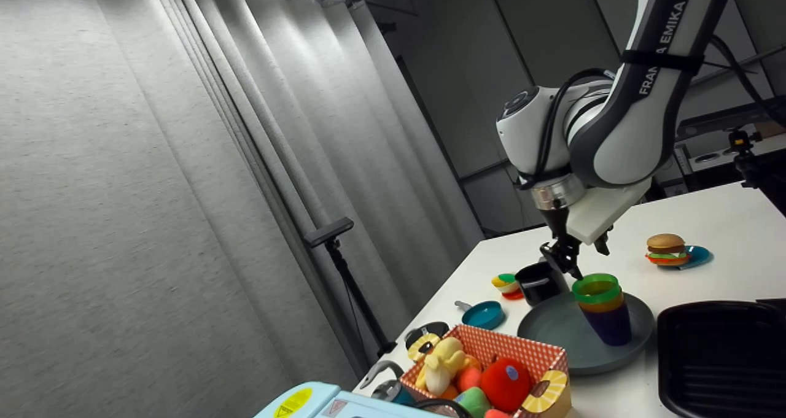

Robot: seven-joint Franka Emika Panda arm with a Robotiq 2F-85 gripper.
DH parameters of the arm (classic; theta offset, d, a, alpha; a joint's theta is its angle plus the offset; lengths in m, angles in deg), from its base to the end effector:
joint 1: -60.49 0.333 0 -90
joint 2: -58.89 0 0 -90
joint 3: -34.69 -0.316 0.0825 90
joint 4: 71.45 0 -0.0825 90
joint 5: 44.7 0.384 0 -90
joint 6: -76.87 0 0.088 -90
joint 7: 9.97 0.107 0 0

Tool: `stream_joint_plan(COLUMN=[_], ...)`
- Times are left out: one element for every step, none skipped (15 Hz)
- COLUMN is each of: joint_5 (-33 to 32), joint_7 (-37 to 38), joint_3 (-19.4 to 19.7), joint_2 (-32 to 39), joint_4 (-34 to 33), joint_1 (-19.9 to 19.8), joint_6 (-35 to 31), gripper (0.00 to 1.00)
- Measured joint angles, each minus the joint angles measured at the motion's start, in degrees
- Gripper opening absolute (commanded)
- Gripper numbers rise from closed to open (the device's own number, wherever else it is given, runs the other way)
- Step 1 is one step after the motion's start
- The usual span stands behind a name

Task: Put the green cup inside the orange cup

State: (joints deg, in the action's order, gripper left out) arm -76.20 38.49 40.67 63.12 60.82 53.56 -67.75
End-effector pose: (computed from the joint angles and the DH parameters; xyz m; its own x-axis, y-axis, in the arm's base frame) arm 0.5187 -0.1135 0.3260 0.7812 -0.5413 0.3111 -0.6108 -0.7658 0.2013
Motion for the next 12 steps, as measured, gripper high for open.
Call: stream_joint_plan(joint_5=[0.0,0.0,0.0,0.1,0.1,0.1,0.1,0.2,0.5,1.0,1.8,2.7], joint_7=[-0.3,-1.0,-1.9,-3.1,-4.4,-5.7,-7.0,-8.5,-10.1,-11.6,-13.3,-14.9], joint_3=[0.0,0.0,0.0,0.0,0.0,-0.1,-0.1,-0.1,-0.2,-0.2,-0.3,-0.3], joint_2=[0.0,0.0,-0.1,-0.2,-0.4,-0.6,-0.8,-1.1,-1.5,-2.1,-2.8,-3.7], joint_4=[0.0,0.0,0.0,0.0,0.1,0.1,0.2,0.4,0.7,1.1,1.7,2.3], joint_1=[0.0,0.0,0.0,0.0,0.1,0.1,0.2,0.2,0.3,0.3,0.4,0.5], joint_6=[0.0,-0.2,-0.6,-0.9,-1.3,-1.8,-2.3,-2.9,-3.5,-4.2,-4.9,-5.2], gripper=[1.0,1.0,1.0,1.0,1.0,1.0,1.0,1.0,1.0,1.0,1.0,1.0])
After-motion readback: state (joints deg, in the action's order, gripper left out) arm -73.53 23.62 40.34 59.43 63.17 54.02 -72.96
